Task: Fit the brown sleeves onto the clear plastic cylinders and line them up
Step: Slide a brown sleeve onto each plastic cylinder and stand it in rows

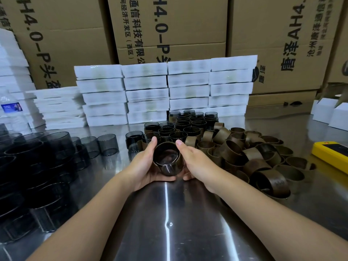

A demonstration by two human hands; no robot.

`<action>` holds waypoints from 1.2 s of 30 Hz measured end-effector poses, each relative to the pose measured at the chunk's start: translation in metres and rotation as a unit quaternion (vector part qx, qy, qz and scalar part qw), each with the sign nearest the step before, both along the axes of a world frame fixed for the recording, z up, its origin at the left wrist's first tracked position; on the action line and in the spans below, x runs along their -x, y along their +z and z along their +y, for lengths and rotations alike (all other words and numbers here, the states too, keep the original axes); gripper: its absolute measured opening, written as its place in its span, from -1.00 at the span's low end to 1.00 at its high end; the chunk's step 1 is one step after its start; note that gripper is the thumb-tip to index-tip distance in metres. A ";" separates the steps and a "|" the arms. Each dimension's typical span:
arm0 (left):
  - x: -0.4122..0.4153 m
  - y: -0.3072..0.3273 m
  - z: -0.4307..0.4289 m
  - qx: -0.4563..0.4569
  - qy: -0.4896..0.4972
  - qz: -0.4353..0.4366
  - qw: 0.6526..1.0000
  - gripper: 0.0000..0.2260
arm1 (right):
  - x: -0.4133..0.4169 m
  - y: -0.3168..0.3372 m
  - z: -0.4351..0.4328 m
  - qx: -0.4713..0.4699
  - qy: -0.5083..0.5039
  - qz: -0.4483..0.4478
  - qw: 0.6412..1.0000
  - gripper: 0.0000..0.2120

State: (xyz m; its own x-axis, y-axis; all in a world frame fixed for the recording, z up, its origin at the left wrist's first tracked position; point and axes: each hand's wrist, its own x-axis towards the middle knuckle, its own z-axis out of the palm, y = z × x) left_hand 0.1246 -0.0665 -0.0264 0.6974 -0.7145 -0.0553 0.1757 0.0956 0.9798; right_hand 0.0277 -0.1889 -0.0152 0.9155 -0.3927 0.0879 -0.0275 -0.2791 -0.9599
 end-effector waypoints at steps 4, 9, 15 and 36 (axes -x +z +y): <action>0.000 0.000 0.000 0.003 0.013 -0.001 1.000 -0.53 | 0.000 0.000 0.000 -0.021 0.001 0.006 1.000 -0.50; 0.001 0.001 -0.002 0.005 0.035 -0.008 0.999 -0.56 | 0.000 0.000 0.001 -0.030 -0.008 0.013 0.999 -0.50; 0.000 0.001 -0.002 0.003 0.034 -0.015 0.999 -0.55 | -0.001 0.000 0.002 -0.039 -0.005 0.012 0.999 -0.50; -0.002 -0.002 -0.003 0.004 0.054 -0.043 0.998 -0.64 | -0.003 -0.002 -0.001 -0.075 -0.002 -0.007 0.997 -0.65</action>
State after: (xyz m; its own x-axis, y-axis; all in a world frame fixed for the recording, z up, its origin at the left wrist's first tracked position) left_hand 0.1264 -0.0696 -0.0281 0.7721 -0.6354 0.0141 0.0784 0.1171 0.9900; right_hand 0.0303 -0.1899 -0.0175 0.9127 -0.4067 0.0406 -0.0149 -0.1325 -0.9911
